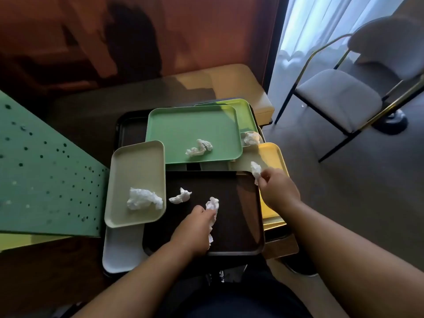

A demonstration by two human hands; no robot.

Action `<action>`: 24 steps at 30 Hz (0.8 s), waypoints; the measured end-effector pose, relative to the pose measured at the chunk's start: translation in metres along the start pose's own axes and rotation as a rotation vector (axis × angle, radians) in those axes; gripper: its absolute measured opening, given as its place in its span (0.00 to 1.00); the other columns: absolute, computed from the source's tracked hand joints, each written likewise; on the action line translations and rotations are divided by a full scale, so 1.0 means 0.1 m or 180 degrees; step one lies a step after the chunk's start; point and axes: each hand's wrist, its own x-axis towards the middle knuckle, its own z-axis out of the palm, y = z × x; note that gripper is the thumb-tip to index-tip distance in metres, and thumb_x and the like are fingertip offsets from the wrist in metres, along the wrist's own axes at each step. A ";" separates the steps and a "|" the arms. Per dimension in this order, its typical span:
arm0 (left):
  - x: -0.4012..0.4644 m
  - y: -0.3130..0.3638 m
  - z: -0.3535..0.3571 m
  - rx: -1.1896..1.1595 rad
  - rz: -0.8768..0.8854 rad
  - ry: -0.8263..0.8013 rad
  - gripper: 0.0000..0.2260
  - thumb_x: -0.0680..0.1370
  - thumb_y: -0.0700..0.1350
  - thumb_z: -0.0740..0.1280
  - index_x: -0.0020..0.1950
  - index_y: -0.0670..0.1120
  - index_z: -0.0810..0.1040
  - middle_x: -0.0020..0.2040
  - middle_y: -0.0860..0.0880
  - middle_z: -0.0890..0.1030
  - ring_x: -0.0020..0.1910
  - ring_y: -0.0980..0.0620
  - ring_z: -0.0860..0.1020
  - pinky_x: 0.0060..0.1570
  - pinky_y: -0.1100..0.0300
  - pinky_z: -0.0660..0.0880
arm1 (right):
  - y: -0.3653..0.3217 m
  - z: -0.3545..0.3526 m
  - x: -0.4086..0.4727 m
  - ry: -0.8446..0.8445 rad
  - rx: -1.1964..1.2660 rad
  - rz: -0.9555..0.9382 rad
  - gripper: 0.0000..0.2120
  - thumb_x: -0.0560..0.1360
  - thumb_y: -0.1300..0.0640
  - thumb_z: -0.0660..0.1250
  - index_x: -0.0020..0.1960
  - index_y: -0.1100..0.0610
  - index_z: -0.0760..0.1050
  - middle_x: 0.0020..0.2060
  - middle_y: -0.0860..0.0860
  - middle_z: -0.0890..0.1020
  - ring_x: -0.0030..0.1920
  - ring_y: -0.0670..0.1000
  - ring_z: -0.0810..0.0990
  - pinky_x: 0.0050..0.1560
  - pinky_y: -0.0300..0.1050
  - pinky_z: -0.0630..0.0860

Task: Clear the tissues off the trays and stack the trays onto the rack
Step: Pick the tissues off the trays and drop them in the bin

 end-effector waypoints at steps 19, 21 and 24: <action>0.32 0.80 -1.00 -0.5379 -0.0434 0.0023 0.16 0.84 0.45 0.57 0.65 0.37 0.76 0.60 0.32 0.81 0.50 0.36 0.82 0.43 0.43 0.82 | -0.99 -0.62 -0.37 -0.0736 0.2179 -0.1086 0.13 0.79 0.63 0.70 0.52 0.45 0.84 0.45 0.48 0.89 0.48 0.48 0.88 0.50 0.47 0.85; 0.42 0.88 -0.94 -0.5659 -0.0523 -0.0057 0.22 0.82 0.50 0.60 0.67 0.36 0.76 0.62 0.30 0.80 0.56 0.34 0.81 0.50 0.41 0.81 | -0.98 -0.63 -0.30 -0.0771 0.2282 -0.1027 0.13 0.79 0.64 0.70 0.50 0.46 0.85 0.42 0.46 0.89 0.47 0.47 0.88 0.48 0.44 0.85; 0.59 0.98 -0.85 -0.5381 -0.0699 0.0593 0.11 0.83 0.46 0.64 0.59 0.39 0.74 0.55 0.32 0.81 0.49 0.38 0.81 0.49 0.41 0.79 | -0.90 -0.67 -0.14 -0.1073 0.2145 -0.0955 0.16 0.79 0.66 0.69 0.46 0.45 0.83 0.37 0.40 0.87 0.43 0.41 0.86 0.45 0.37 0.83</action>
